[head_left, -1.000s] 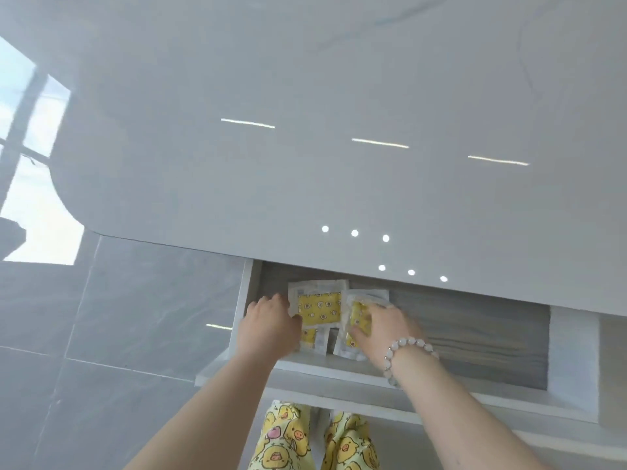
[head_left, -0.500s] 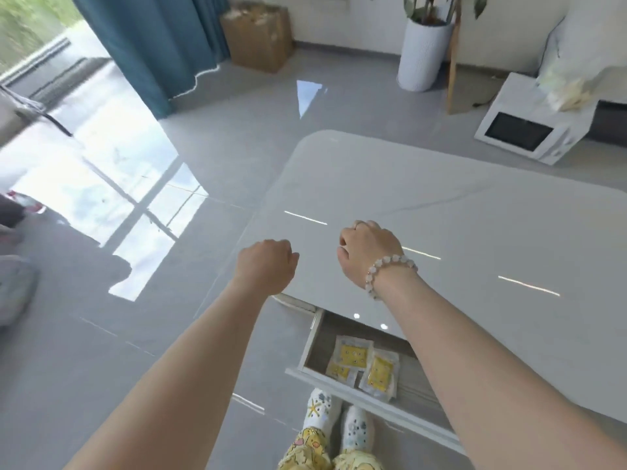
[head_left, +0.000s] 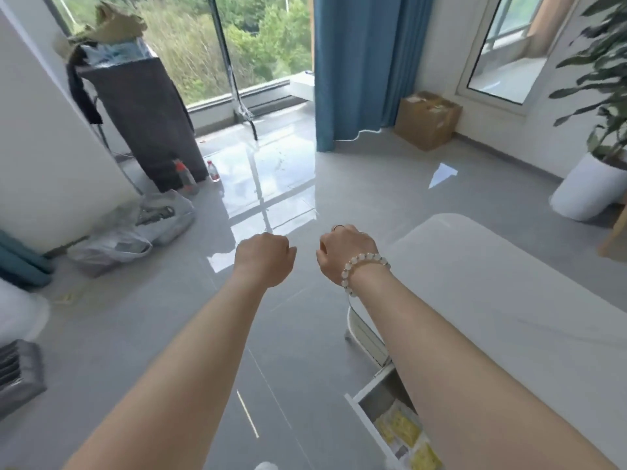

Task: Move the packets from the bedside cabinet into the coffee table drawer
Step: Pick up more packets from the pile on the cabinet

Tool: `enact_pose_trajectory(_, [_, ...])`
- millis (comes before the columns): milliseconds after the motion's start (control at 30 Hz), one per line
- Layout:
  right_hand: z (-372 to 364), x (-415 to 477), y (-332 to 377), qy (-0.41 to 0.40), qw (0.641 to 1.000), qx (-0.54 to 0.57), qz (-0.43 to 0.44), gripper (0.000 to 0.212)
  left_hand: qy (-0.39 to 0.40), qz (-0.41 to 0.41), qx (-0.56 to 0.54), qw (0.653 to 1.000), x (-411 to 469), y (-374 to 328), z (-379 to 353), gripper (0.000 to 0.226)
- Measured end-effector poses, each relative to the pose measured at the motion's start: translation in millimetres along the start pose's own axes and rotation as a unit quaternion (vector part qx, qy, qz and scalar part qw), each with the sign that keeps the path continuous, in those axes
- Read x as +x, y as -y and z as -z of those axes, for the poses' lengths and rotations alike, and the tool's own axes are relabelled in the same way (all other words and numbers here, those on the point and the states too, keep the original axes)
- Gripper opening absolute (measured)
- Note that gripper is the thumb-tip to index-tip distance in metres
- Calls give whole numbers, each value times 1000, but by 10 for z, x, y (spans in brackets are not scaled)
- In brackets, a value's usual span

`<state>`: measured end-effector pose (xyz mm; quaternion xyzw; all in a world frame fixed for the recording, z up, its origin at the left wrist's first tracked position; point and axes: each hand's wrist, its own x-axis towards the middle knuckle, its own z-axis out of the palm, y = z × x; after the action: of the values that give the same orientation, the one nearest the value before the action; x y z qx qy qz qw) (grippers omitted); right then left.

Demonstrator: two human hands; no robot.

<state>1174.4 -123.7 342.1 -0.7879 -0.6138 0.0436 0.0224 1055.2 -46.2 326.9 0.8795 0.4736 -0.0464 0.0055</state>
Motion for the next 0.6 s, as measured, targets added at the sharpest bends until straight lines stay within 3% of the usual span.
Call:
enact_pose_trajectory(200, [77,492,1102,13,995,-14,96,36,-45,115,6,992,-226,1222,86,40])
enact_pose_trajectory(333, [123,784,1997,-31,985,-19,169,35,-110,194,26,974,-530,2077,109,38])
enact_pose_trajectory(600, [43,909,3776,-35,948,-1,317,35,-126,320,15,939,-1250,3433,20,38])
